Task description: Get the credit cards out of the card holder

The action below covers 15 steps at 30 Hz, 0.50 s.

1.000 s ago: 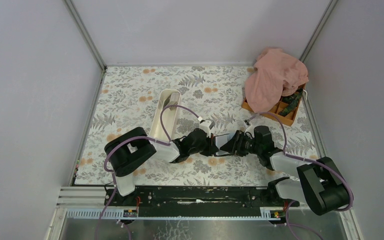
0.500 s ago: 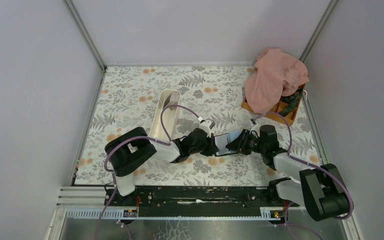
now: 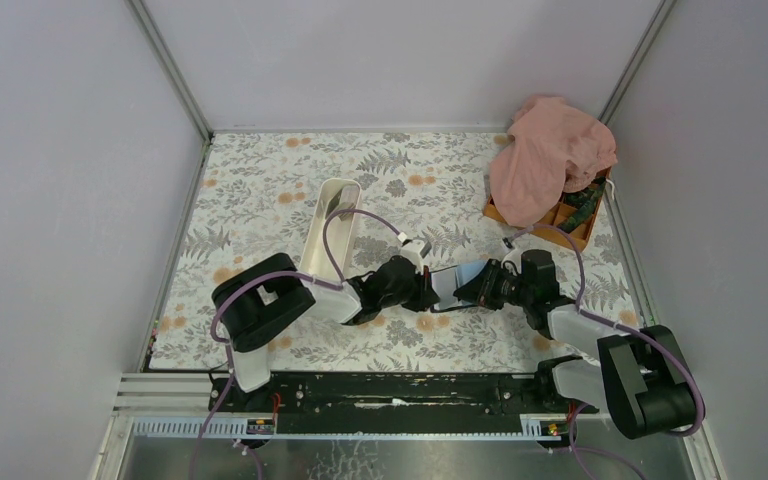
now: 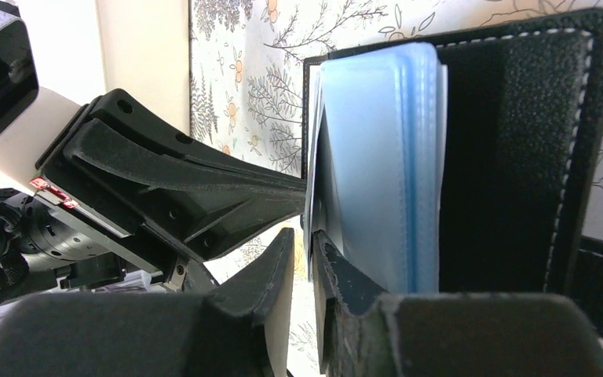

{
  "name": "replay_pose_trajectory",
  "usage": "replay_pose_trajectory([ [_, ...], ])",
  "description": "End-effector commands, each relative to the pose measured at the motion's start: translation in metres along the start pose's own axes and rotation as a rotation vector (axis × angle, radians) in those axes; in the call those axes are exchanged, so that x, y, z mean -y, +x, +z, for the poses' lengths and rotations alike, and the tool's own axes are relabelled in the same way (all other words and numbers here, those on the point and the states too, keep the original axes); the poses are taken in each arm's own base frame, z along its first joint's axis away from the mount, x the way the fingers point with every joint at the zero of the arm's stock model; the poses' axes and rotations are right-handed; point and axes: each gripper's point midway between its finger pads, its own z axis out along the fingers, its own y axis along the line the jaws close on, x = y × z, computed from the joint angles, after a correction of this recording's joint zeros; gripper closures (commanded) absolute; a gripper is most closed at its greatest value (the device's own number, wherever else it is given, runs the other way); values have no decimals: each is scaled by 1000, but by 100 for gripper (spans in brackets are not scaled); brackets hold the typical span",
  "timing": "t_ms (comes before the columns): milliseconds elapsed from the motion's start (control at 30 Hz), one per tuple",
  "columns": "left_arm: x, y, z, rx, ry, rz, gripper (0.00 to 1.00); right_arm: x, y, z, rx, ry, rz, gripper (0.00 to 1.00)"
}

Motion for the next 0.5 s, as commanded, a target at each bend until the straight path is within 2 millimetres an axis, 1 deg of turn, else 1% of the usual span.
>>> replay_pose_trajectory([
  [0, -37, 52, -1, -168, -118, 11, 100, -16, -12, -5, 22, -58, -45, 78],
  [300, -39, 55, 0, -176, -119, 10, 100, -12, -13, -8, 28, -51, -38, 74],
  [467, -39, 54, 1, -176, -119, 11, 100, -10, -14, -10, 36, -37, -46, 74],
])
